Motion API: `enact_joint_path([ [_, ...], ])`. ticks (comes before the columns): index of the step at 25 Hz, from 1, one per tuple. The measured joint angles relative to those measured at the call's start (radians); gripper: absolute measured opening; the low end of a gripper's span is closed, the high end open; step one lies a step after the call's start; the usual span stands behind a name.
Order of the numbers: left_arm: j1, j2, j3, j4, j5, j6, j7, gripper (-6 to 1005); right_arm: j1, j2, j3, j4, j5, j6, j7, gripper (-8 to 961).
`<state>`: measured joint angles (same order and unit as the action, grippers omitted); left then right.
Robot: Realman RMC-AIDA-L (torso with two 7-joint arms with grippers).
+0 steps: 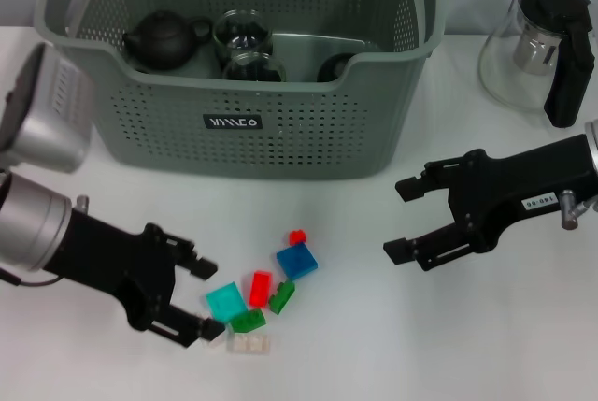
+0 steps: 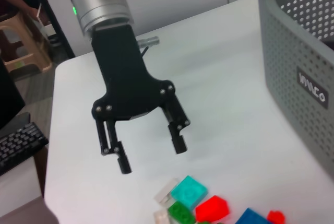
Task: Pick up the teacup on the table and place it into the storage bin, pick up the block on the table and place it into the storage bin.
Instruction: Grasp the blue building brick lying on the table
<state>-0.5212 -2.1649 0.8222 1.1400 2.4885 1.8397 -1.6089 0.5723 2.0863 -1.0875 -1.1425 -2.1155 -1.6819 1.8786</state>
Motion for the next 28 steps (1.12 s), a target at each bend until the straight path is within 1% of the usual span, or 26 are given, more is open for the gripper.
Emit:
enact_joint_path([
  [5, 0.007, -0.006, 0.041, 0.006, 0.066, -0.042, -0.031, 781, 0.015, -0.001, 0.003, 0.022, 0.007, 0.027, 0.000, 944],
  [8, 0.008, -0.008, 0.047, 0.006, 0.072, -0.047, -0.044, 781, 0.033, -0.002, 0.015, 0.037, 0.007, 0.033, -0.001, 943],
  [12, 0.015, -0.011, 0.084, 0.007, 0.087, -0.069, -0.082, 781, 0.049, 0.001, 0.025, 0.042, 0.006, 0.042, -0.004, 943],
  [15, 0.017, -0.012, 0.092, 0.011, 0.095, -0.080, -0.098, 781, 0.057, 0.000, 0.026, 0.042, 0.007, 0.051, -0.005, 942],
  [19, 0.013, -0.012, 0.101, 0.007, 0.096, -0.088, -0.103, 781, 0.061, -0.001, 0.026, 0.043, 0.007, 0.058, -0.014, 941],
  [28, 0.016, -0.013, 0.167, -0.007, 0.098, -0.145, -0.134, 782, 0.061, -0.005, 0.031, 0.050, 0.007, 0.079, -0.026, 940],
])
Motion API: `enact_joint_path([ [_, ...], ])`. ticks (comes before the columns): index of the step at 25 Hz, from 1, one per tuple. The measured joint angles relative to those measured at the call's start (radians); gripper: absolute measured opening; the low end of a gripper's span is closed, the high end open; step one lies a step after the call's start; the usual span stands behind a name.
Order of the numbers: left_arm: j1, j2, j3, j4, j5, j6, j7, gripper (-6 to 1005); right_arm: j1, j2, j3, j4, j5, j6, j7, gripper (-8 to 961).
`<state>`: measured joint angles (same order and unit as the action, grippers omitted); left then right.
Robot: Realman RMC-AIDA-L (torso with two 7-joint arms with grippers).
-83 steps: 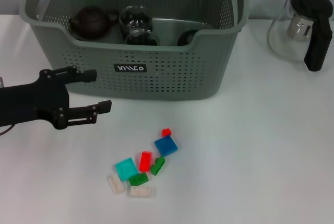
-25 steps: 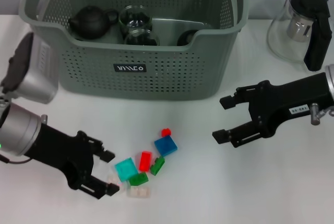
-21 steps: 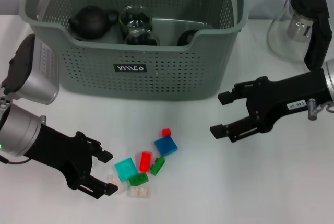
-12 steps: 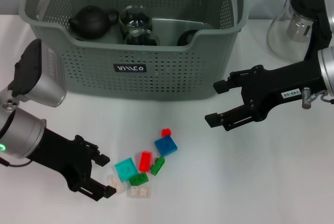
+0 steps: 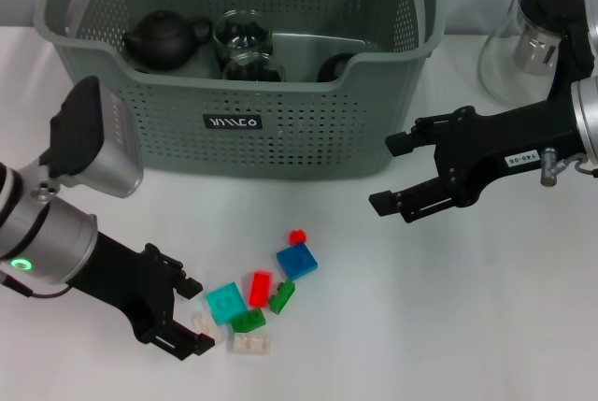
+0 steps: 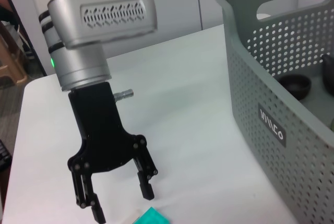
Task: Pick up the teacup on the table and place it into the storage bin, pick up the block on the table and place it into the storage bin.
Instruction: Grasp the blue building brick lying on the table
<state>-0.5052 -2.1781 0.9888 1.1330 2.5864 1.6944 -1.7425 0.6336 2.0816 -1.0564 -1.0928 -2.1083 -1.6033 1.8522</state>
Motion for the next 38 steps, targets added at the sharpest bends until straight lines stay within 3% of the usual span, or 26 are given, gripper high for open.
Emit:
enact_joint_path([
  [13, 0.002, 0.000, 0.048, -0.017, 0.003, -0.028, -0.050, 782, 0.012, 0.000, 0.011, 0.016, 0.001, 0.009, -0.017, 937],
  [26, 0.008, 0.000, 0.057, 0.071, 0.024, 0.050, -0.162, 782, 0.021, -0.005, 0.019, 0.022, 0.000, 0.015, -0.040, 919],
  [38, 0.011, 0.000, 0.085, 0.019, 0.008, -0.005, -0.167, 781, 0.023, -0.005, 0.021, 0.028, 0.000, 0.026, -0.047, 902],
])
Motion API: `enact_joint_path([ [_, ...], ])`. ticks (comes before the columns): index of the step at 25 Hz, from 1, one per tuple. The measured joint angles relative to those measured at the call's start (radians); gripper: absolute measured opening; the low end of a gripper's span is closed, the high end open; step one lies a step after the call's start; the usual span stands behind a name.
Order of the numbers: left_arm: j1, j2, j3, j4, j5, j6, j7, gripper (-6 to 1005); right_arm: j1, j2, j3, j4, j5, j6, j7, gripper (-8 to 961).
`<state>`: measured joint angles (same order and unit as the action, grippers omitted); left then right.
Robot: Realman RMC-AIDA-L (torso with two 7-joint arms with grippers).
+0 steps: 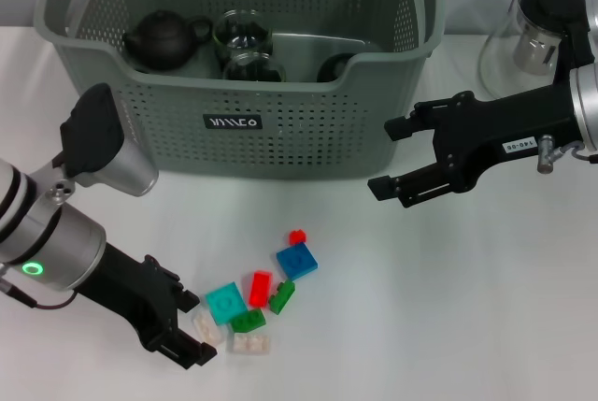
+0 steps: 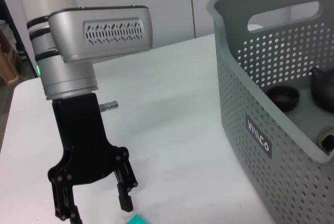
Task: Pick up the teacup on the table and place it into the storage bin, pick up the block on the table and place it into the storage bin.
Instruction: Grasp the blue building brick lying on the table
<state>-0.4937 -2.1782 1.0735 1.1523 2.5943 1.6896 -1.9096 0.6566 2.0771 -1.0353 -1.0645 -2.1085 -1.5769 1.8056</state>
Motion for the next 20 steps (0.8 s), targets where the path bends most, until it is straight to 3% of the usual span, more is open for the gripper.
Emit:
enact_joint_path([
  [20, -0.002, 0.000, 0.025, 0.001, -0.001, -0.030, 0.002, 781, 0.006, 0.002, 0.000, 0.000, 0.001, 0.006, -0.002, 875],
])
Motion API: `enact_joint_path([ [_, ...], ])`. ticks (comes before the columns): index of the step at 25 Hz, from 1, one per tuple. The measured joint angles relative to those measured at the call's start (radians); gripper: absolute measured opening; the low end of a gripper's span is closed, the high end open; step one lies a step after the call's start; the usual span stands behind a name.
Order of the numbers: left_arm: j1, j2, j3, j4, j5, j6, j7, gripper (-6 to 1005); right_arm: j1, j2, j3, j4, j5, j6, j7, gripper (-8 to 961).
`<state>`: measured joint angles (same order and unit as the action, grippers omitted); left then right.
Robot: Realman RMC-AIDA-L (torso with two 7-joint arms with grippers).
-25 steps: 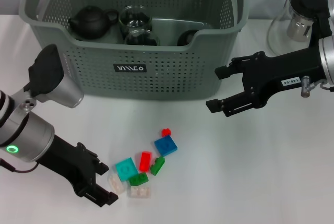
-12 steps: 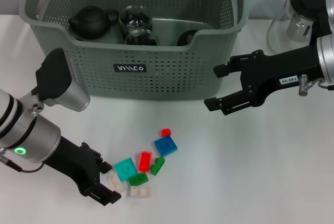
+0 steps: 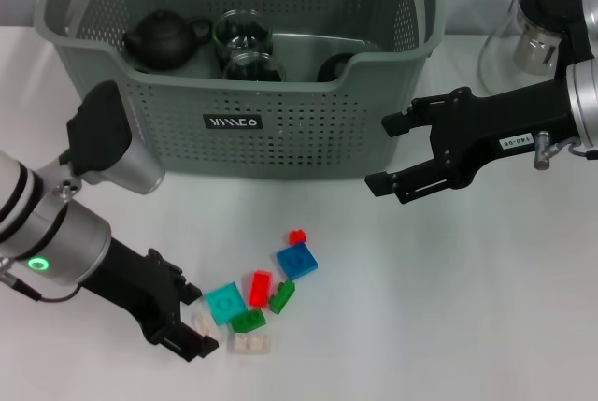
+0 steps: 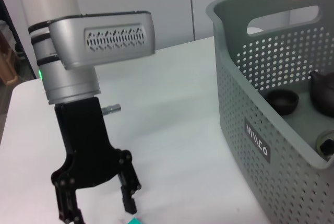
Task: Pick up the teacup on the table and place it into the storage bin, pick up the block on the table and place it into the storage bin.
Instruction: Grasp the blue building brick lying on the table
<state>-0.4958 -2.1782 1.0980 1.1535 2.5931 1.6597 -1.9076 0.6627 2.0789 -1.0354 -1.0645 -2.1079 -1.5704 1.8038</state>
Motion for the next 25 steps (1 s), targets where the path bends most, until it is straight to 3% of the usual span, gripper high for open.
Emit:
enact_joint_path([
  [13, 0.007, 0.000, -0.060, 0.120, -0.024, 0.055, 0.058, 782, 0.005, -0.005, -0.012, 0.022, -0.008, -0.033, -0.015, 857],
  [18, 0.009, 0.006, -0.174, 0.085, -0.183, 0.097, 0.178, 782, 0.012, 0.000, -0.050, 0.038, -0.054, -0.047, -0.033, 850],
  [25, 0.010, 0.027, -0.411, -0.107, -0.402, 0.191, 0.426, 781, 0.041, 0.012, -0.113, 0.042, -0.123, -0.030, -0.034, 841],
])
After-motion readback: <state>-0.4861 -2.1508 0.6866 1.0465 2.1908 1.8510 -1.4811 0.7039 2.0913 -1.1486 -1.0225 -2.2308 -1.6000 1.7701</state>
